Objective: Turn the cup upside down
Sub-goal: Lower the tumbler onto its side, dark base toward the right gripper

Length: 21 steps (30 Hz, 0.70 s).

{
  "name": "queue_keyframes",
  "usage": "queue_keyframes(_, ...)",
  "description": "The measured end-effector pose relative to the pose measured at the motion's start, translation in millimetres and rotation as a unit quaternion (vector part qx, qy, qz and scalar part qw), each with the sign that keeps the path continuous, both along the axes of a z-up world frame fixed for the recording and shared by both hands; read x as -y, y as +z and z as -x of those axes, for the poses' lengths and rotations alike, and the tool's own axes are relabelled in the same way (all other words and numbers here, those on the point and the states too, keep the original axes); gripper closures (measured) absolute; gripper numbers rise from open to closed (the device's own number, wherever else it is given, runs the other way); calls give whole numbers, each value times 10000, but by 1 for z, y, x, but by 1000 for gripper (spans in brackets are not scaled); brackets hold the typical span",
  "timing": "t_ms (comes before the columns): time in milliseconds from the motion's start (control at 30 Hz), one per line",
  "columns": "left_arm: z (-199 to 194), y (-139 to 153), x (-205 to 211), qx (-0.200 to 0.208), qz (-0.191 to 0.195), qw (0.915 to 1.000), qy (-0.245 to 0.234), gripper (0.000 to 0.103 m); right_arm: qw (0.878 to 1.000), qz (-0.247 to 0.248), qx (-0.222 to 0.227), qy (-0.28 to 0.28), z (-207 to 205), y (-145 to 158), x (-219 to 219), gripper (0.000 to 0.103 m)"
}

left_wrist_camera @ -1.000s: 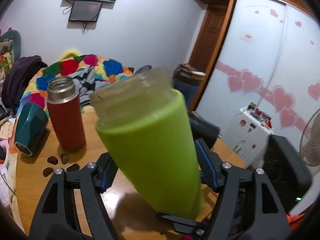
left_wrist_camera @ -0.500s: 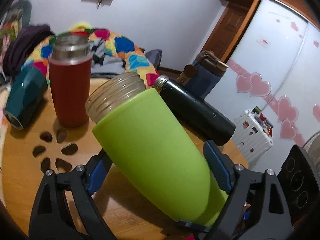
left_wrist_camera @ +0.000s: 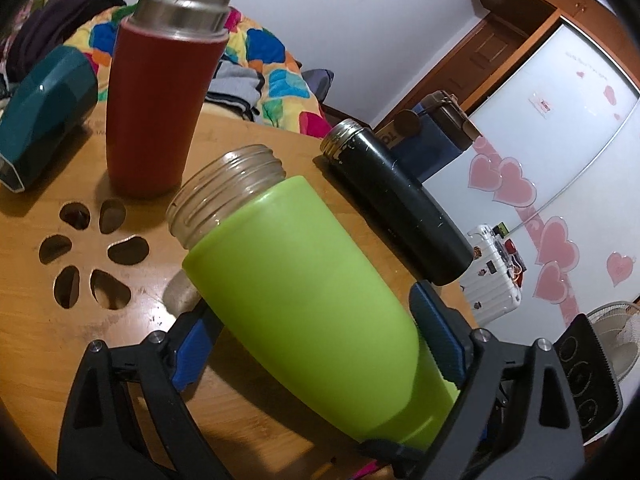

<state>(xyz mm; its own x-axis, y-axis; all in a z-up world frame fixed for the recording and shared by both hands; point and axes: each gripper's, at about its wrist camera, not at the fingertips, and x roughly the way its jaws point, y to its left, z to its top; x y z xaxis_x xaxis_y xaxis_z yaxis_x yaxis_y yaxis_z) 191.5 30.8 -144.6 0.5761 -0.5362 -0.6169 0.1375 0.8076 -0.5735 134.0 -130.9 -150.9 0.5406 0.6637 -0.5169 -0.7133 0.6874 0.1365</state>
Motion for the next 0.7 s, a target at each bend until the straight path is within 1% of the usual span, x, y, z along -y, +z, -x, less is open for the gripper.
queue_keyframes(233, 0, -3, -2, -142, 40, 9999, 9, 10, 10000, -32, -43, 43, -3, -1, -1, 41)
queue_keyframes(467, 1, -11, -7, -350, 253, 9991, 32, 9, 9999, 18, -46, 130, -3, -3, -2, 41)
queue_keyframes(700, 2, -11, -7, -376, 241, 9990, -18, 8, 9998, 27, -41, 177, -2, -4, -2, 41)
